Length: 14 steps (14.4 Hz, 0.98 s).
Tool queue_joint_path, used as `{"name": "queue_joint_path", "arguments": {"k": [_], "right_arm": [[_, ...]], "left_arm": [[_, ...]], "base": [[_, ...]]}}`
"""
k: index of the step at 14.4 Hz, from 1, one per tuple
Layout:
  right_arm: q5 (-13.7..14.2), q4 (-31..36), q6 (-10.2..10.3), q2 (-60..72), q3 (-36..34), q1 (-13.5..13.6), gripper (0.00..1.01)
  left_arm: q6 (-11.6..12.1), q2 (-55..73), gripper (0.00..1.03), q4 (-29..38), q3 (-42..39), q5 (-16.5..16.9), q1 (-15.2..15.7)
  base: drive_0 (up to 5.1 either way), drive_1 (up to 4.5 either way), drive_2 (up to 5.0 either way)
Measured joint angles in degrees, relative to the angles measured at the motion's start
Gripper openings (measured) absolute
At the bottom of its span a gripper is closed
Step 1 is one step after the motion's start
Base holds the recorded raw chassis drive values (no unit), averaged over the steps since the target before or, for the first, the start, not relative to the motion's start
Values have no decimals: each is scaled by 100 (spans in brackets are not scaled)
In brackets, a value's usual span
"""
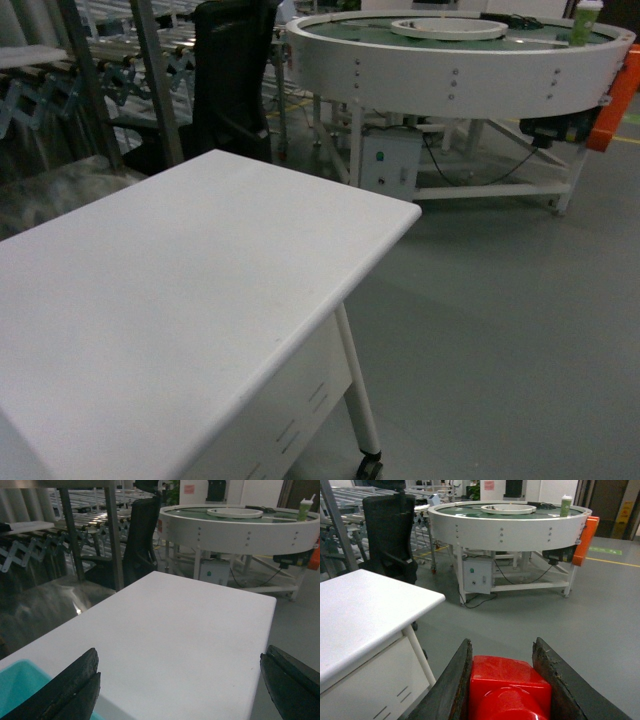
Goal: Pick red block from blue box to shelf
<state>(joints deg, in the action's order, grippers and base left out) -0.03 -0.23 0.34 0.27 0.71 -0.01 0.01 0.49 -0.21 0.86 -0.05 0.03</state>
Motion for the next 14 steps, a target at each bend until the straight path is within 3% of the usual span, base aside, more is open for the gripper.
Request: {"name": "queue_joint_path", "arguments": {"k": [14], "right_arm": [[0,-2,0,0,0,0,29]], "left_arm": [[0,0,98,0,0,0,-4]], "base": [[-152,-152,-152]]}}
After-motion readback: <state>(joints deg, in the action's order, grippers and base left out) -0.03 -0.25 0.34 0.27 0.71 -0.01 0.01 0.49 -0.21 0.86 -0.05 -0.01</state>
